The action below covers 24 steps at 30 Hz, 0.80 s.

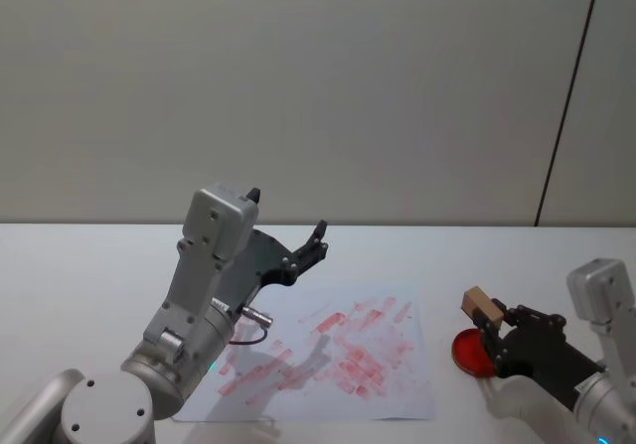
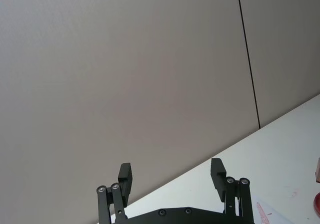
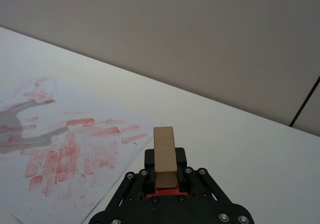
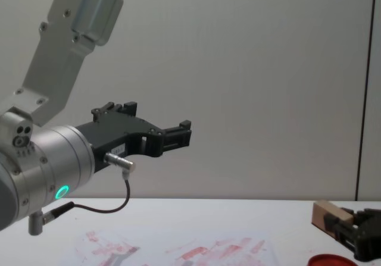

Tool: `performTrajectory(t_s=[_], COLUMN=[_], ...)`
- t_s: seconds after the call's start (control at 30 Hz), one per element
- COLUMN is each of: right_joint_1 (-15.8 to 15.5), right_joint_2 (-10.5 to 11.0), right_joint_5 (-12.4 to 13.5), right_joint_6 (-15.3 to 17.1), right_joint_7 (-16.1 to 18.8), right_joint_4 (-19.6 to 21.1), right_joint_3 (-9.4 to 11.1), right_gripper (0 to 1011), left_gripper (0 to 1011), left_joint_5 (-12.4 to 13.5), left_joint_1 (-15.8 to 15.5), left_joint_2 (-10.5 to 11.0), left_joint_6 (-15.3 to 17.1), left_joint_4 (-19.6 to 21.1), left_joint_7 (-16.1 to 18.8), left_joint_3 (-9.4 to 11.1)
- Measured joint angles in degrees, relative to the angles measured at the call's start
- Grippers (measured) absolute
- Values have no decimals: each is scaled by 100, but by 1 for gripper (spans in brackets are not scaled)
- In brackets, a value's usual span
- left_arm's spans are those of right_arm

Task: Use the one hand to pick up the stamp and affix it onto the A4 paper.

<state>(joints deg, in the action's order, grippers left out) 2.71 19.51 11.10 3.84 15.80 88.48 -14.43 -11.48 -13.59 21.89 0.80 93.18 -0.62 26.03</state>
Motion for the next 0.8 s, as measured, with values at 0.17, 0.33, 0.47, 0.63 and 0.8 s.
performTrajectory(t_s=[0.17, 0.33, 0.47, 0.63, 0.8], right_joint_1=[15, 24, 24, 11, -5], right_joint_2=[3, 2, 3, 15, 25], right_joint_5=[-57, -120, -154, -195, -213], right_joint_6=[9, 30, 46, 72, 94], right_joint_7=[-29, -40, -39, -20, 0], right_joint_4=[-105, -207, -252, -303, -320], right_joint_3=[5, 4, 1, -4, -7], right_gripper=[216, 216, 216, 216, 216], left_gripper=[1002, 1002, 1003, 1002, 1002], left_joint_5=[0, 0, 0, 0, 0], left_joint_1=[0, 0, 0, 0, 0], left_joint_2=[0, 0, 0, 0, 0], left_joint_6=[0, 0, 0, 0, 0], left_joint_4=[0, 0, 0, 0, 0], left_joint_7=[0, 0, 0, 0, 0], left_joint_3=[0, 0, 0, 0, 0])
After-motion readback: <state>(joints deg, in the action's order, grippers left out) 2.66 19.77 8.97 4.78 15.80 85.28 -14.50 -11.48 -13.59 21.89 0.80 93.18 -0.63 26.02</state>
